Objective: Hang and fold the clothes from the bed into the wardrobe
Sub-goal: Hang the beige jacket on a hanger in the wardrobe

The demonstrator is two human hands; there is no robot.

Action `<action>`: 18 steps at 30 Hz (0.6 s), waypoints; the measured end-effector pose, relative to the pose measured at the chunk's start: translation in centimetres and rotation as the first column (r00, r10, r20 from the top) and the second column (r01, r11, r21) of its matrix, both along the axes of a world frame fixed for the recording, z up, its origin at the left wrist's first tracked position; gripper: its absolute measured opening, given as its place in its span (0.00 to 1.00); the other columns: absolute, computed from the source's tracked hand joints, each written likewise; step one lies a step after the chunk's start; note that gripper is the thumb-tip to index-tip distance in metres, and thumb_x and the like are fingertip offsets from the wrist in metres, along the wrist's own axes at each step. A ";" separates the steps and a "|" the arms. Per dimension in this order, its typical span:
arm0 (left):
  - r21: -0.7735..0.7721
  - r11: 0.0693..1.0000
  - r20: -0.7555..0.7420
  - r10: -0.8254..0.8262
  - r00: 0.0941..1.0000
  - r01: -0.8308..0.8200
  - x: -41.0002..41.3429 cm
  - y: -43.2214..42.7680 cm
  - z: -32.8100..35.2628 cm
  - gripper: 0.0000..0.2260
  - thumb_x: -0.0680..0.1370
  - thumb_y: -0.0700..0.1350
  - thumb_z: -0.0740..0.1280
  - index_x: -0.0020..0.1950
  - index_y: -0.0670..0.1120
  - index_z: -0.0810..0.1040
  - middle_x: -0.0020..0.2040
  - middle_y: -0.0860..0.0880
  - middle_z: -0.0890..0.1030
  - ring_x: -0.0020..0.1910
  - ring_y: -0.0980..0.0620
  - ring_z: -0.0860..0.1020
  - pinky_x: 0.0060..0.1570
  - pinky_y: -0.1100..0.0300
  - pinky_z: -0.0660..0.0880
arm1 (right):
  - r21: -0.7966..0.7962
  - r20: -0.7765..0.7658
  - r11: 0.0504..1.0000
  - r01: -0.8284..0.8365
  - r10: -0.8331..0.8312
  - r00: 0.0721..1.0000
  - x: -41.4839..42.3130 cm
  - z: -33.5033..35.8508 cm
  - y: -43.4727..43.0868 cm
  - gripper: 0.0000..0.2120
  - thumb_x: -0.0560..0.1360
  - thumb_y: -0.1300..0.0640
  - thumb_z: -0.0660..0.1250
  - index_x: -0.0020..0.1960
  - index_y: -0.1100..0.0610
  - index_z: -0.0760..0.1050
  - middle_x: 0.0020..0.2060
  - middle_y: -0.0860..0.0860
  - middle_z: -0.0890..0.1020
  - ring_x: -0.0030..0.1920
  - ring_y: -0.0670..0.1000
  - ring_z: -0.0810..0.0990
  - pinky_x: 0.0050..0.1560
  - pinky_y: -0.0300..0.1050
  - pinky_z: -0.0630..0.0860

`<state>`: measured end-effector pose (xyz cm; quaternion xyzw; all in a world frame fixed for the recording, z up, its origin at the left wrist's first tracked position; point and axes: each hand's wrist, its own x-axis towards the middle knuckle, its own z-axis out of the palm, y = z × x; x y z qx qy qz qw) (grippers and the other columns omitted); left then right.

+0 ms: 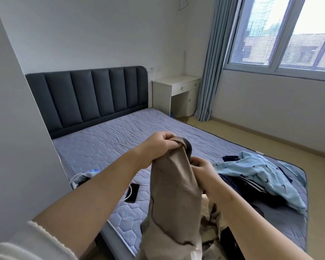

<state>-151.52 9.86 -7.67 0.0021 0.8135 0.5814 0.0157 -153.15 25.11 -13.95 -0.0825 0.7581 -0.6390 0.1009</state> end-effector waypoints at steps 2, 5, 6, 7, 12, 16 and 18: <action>-0.050 0.997 0.056 -0.062 0.996 0.065 0.4 -1.6 -0.4 0.06 0.73 0.41 0.71 0.41 0.52 0.78 0.36 0.52 0.80 0.35 0.55 0.78 0.37 0.63 0.75 | -0.098 0.008 0.975 0.200 -0.200 0.980 -0.8 -0.1 0.9 0.12 0.73 0.67 0.64 0.33 0.56 0.72 0.28 0.53 0.73 0.30 0.51 0.71 0.32 0.42 0.67; -0.500 0.856 0.112 -0.084 0.990 0.129 0.7 -3.3 -1.5 0.08 0.70 0.41 0.71 0.41 0.54 0.77 0.38 0.53 0.79 0.37 0.55 0.77 0.39 0.62 0.74 | -0.131 -0.014 0.932 0.339 -0.344 0.939 -1.6 -0.2 1.7 0.12 0.74 0.66 0.62 0.33 0.56 0.69 0.28 0.53 0.70 0.31 0.51 0.68 0.32 0.43 0.64; -0.660 0.747 0.086 -0.041 0.995 0.088 0.5 -3.6 -2.0 0.07 0.70 0.42 0.69 0.40 0.54 0.75 0.39 0.53 0.78 0.39 0.54 0.76 0.39 0.61 0.73 | -0.136 -0.024 0.920 0.368 -0.375 0.927 -1.7 -0.2 1.8 0.11 0.74 0.65 0.61 0.34 0.55 0.69 0.29 0.52 0.70 0.31 0.50 0.67 0.31 0.43 0.64; -0.750 0.661 0.025 0.043 0.999 -0.010 0.2 -3.9 -2.5 0.06 0.71 0.42 0.67 0.41 0.55 0.75 0.41 0.53 0.78 0.41 0.52 0.76 0.38 0.60 0.73 | -0.153 -0.030 0.908 0.391 -0.400 0.916 -1.8 -0.2 1.8 0.11 0.74 0.64 0.61 0.34 0.55 0.69 0.29 0.52 0.70 0.30 0.50 0.67 0.29 0.41 0.64; -0.372 0.693 -0.216 0.582 0.784 -0.617 -1.4 -5.2 -4.9 0.09 0.78 0.44 0.60 0.57 0.47 0.72 0.46 0.45 0.76 0.43 0.45 0.72 0.42 0.56 0.69 | -0.294 -0.010 0.858 0.420 -0.443 0.897 -1.9 -0.1 1.7 0.12 0.77 0.62 0.59 0.35 0.53 0.66 0.29 0.52 0.68 0.29 0.48 0.66 0.29 0.41 0.64; 0.383 0.643 0.415 0.522 0.745 -0.664 -1.2 -4.1 -4.4 0.13 0.78 0.48 0.58 0.54 0.41 0.77 0.50 0.40 0.82 0.46 0.43 0.79 0.43 0.48 0.78 | -0.321 0.011 0.865 0.387 -0.405 0.914 -1.5 0.0 1.2 0.12 0.78 0.58 0.60 0.36 0.53 0.66 0.27 0.51 0.66 0.26 0.48 0.64 0.27 0.40 0.62; 0.553 0.586 0.493 0.342 0.800 -0.592 -1.0 -3.7 -3.7 0.21 0.79 0.55 0.55 0.43 0.42 0.80 0.41 0.41 0.84 0.39 0.45 0.80 0.36 0.52 0.76 | -0.292 -0.004 0.891 0.349 -0.366 0.931 -1.2 -0.2 0.8 0.11 0.77 0.57 0.61 0.36 0.53 0.67 0.28 0.52 0.68 0.28 0.49 0.66 0.29 0.42 0.65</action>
